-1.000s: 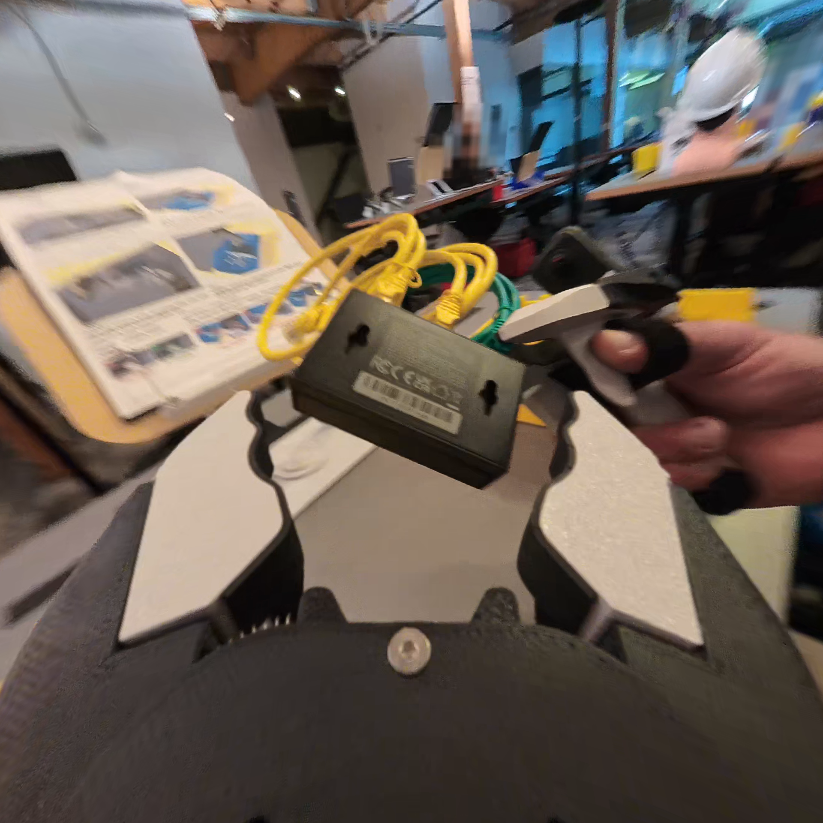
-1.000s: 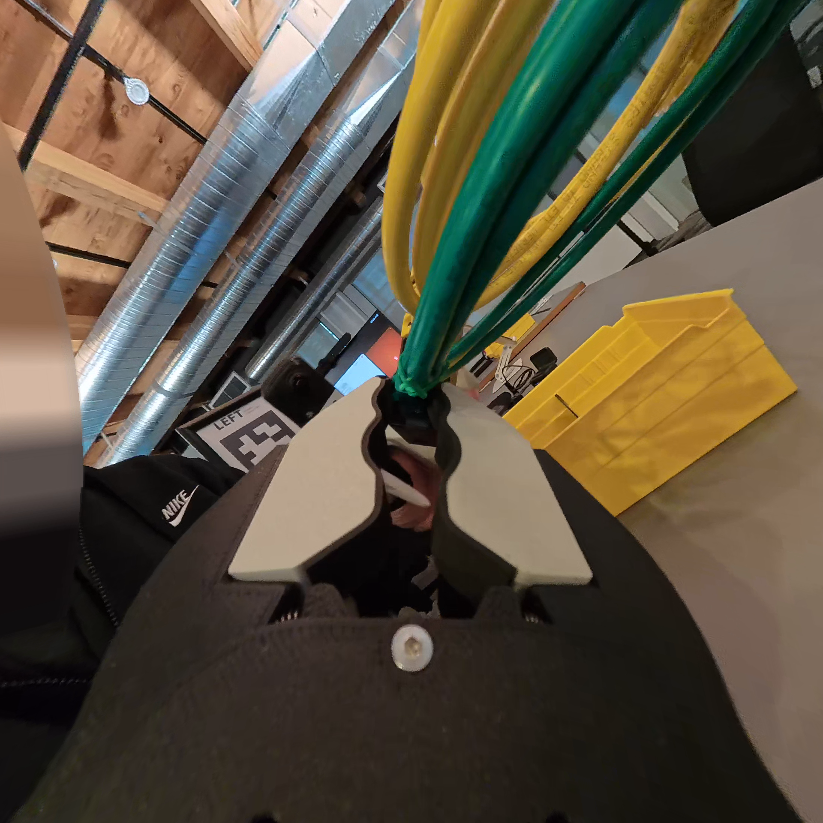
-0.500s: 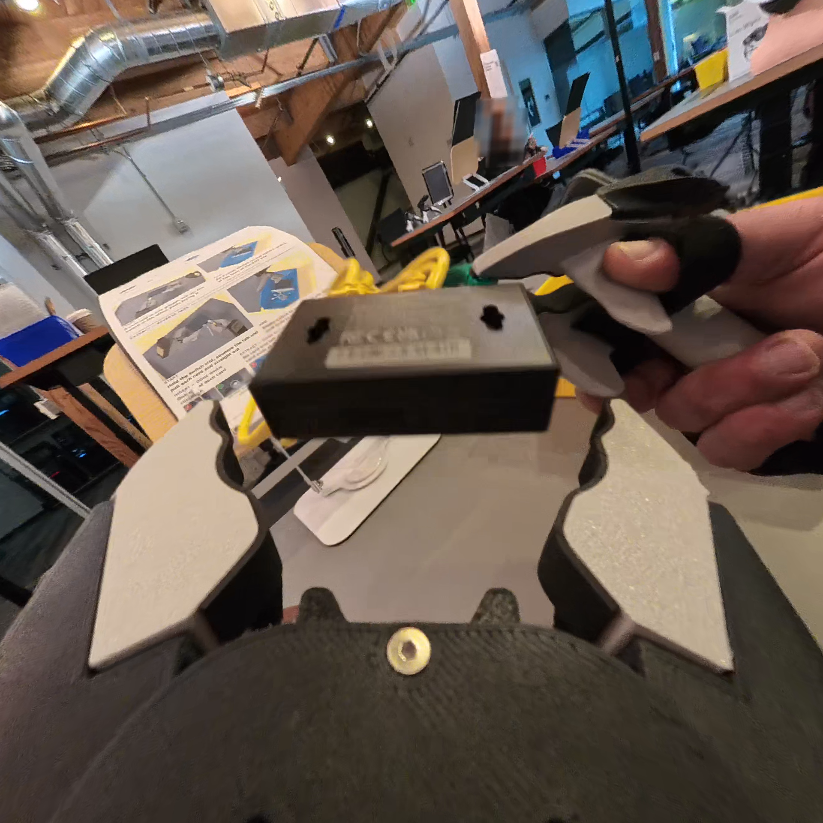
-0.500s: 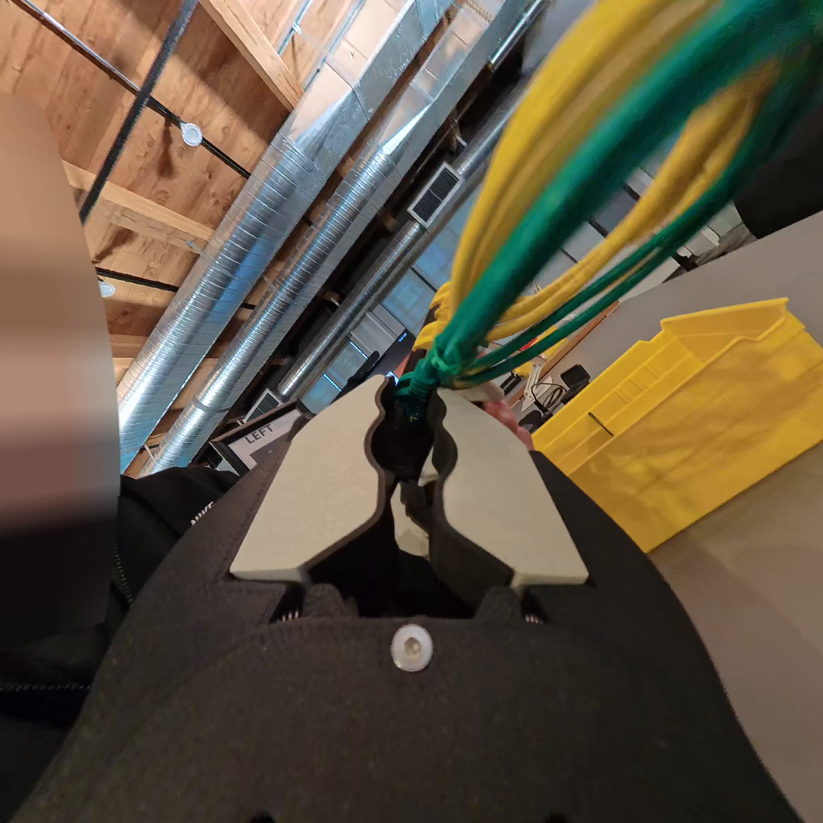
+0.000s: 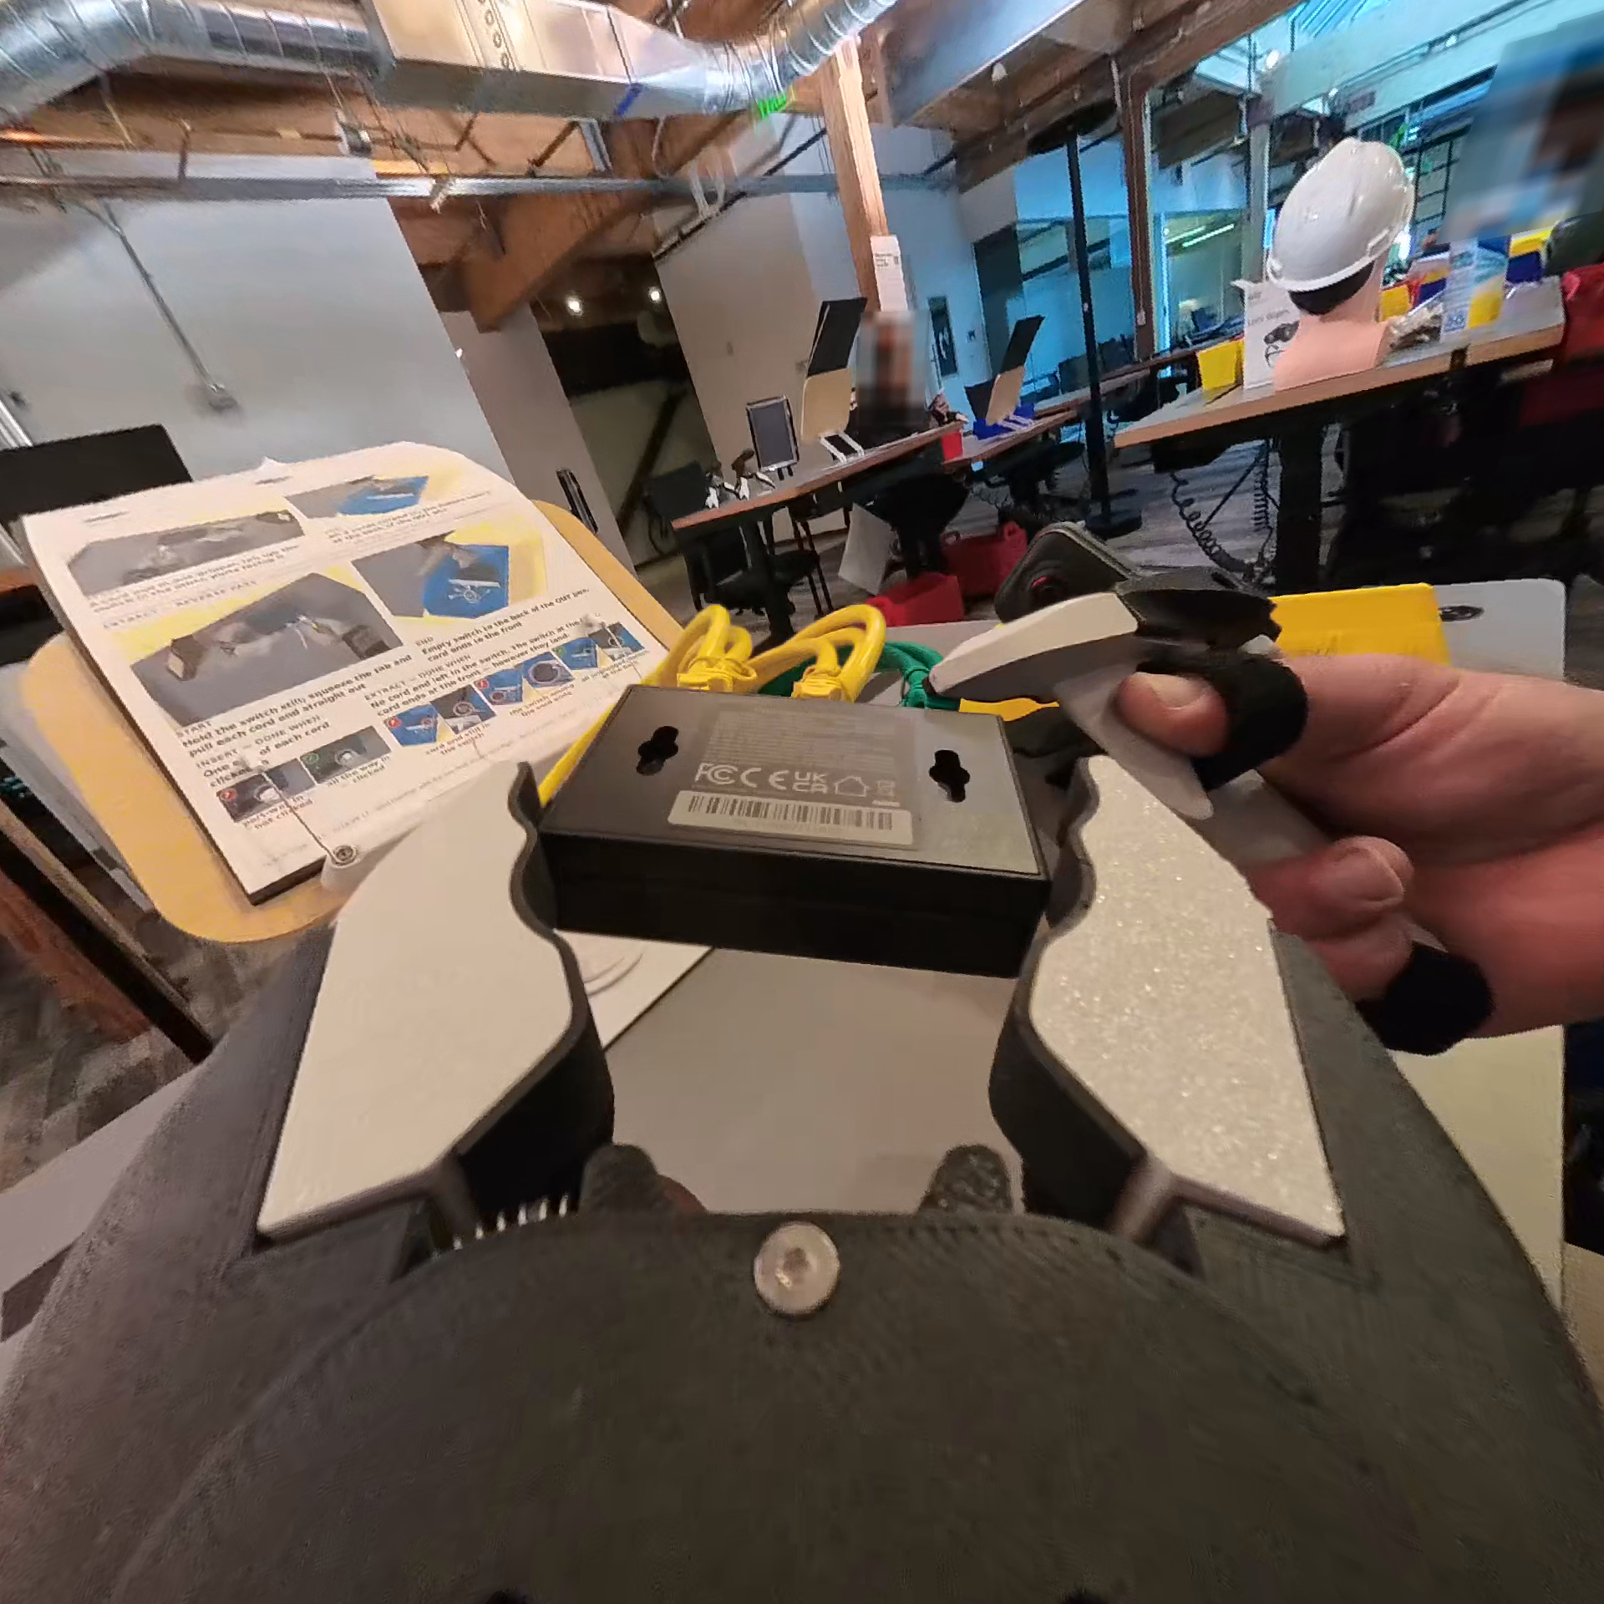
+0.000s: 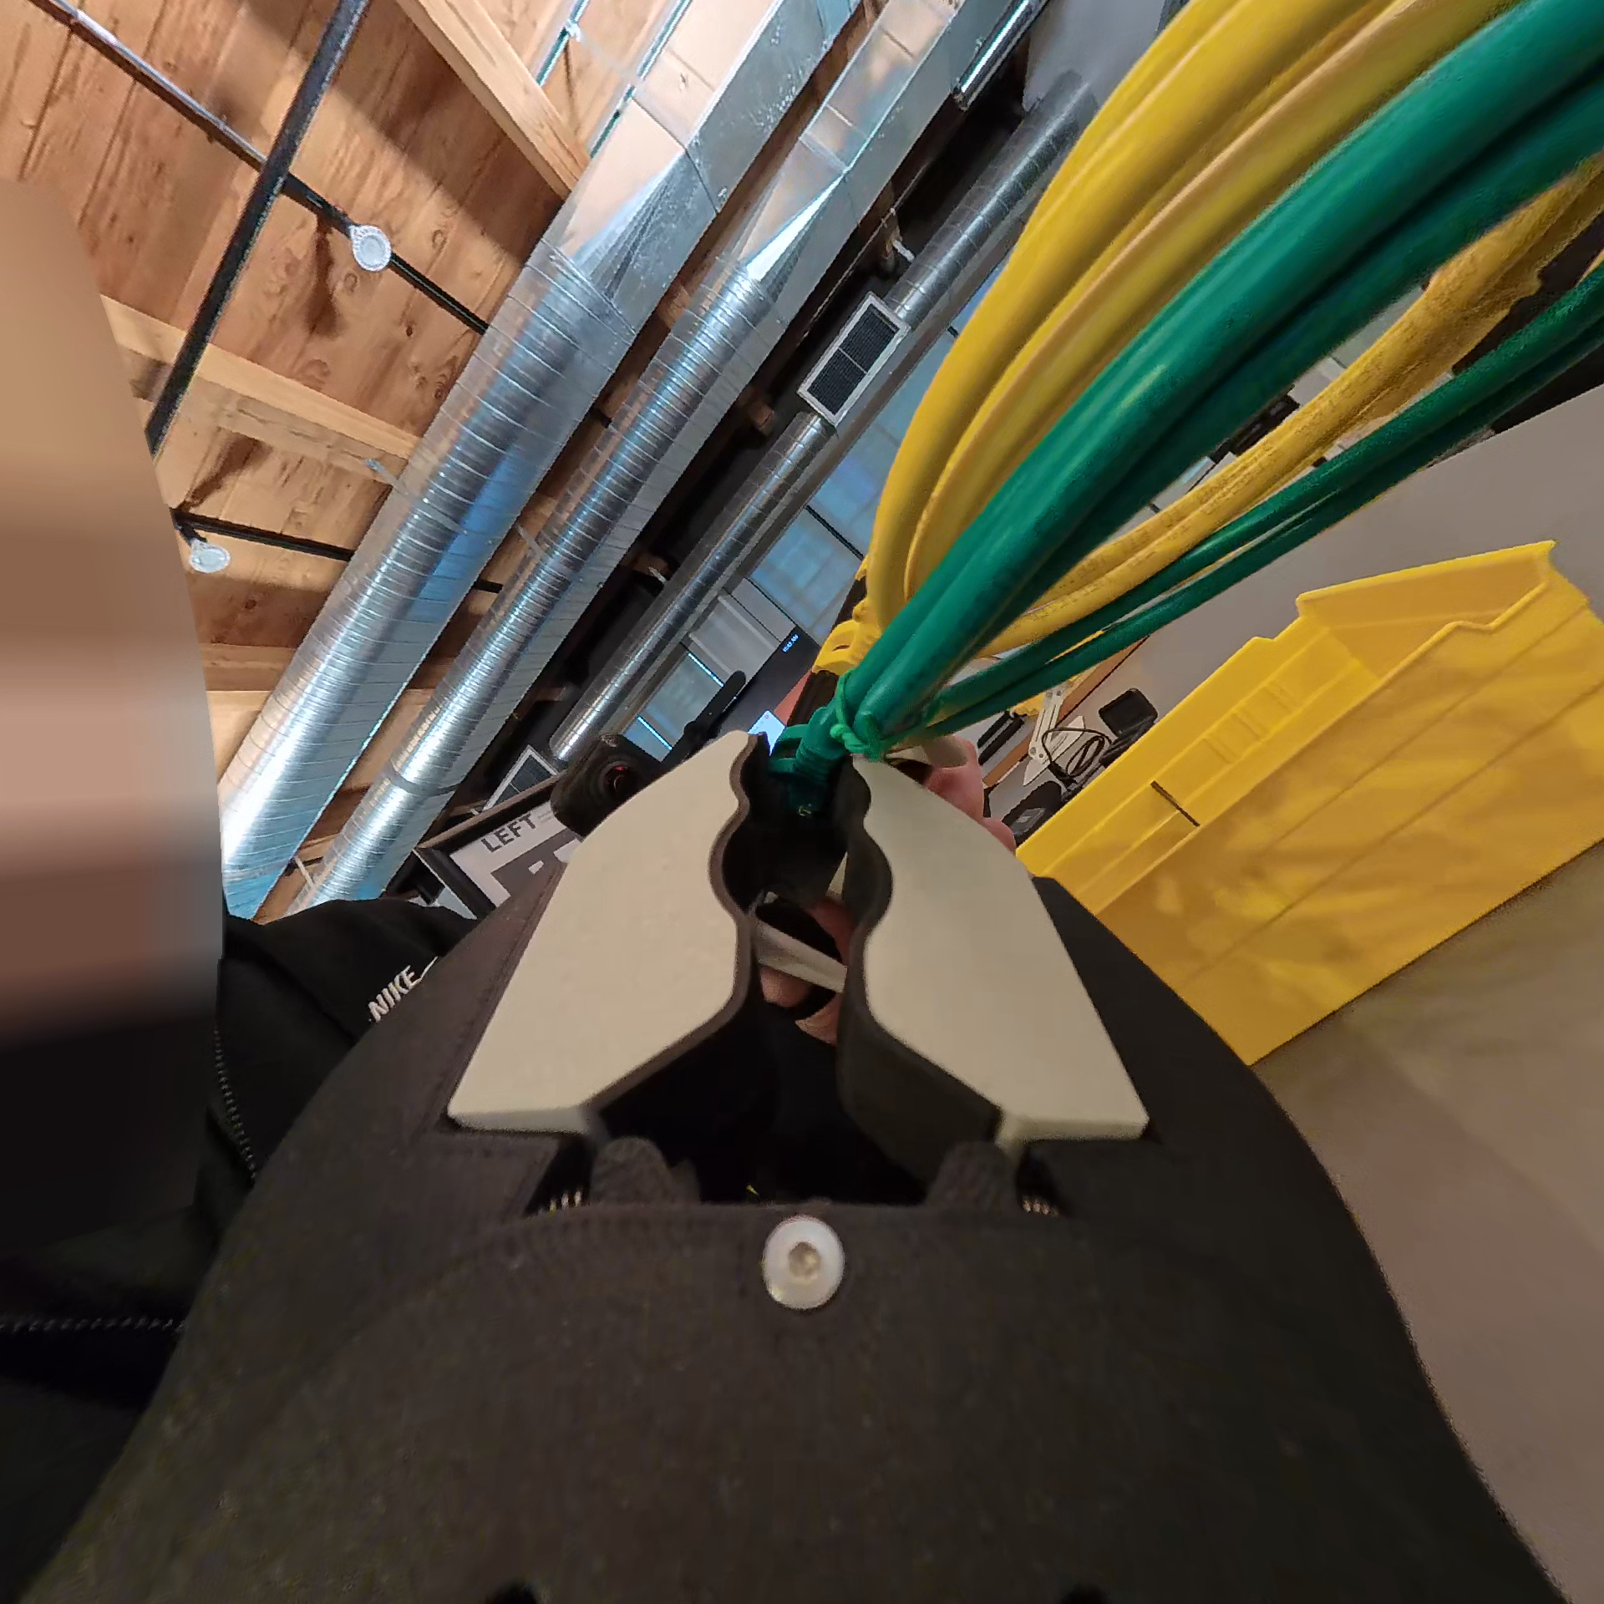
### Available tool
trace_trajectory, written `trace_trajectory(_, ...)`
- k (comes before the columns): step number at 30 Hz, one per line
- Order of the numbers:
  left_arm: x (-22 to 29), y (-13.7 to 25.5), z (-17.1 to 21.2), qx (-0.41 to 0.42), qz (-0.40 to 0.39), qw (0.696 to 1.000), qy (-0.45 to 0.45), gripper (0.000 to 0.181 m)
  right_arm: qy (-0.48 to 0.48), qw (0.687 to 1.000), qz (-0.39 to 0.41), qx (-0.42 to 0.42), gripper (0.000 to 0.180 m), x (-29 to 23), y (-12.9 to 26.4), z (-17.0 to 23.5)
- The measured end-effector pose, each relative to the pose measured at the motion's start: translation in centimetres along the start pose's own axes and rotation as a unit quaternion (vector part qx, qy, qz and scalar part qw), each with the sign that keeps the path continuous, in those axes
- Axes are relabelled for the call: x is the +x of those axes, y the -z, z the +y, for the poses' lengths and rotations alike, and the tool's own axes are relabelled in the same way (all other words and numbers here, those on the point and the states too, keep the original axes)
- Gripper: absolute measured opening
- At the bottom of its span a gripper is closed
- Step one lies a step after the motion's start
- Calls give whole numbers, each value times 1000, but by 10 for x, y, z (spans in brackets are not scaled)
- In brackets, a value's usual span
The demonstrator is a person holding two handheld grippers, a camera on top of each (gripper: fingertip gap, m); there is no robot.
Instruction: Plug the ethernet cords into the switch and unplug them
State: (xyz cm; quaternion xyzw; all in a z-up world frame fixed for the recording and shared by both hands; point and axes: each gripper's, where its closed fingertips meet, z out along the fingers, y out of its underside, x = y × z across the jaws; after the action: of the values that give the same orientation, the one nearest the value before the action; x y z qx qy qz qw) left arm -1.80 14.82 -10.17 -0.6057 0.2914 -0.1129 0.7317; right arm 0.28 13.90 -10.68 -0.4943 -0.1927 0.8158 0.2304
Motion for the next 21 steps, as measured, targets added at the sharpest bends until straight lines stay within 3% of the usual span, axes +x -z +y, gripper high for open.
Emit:
trace_trajectory(7,-2,1,-2,3,18,1000,17,111,-6,1000,-5,-4,14,-1,-2,2)
trace_trajectory(10,-4,-1,3,-5,5,1000,-13,126,-7,1000,-11,1,14,-4,-4,1)
trace_trajectory(11,-2,0,4,-6,12,1000,-15,118,-4,1000,-9,-1,14,-4,-4,1)
trace_trajectory(21,-3,1,1,-17,34,999,34,112,0,1000,-13,-11,16,-7,-5,3)
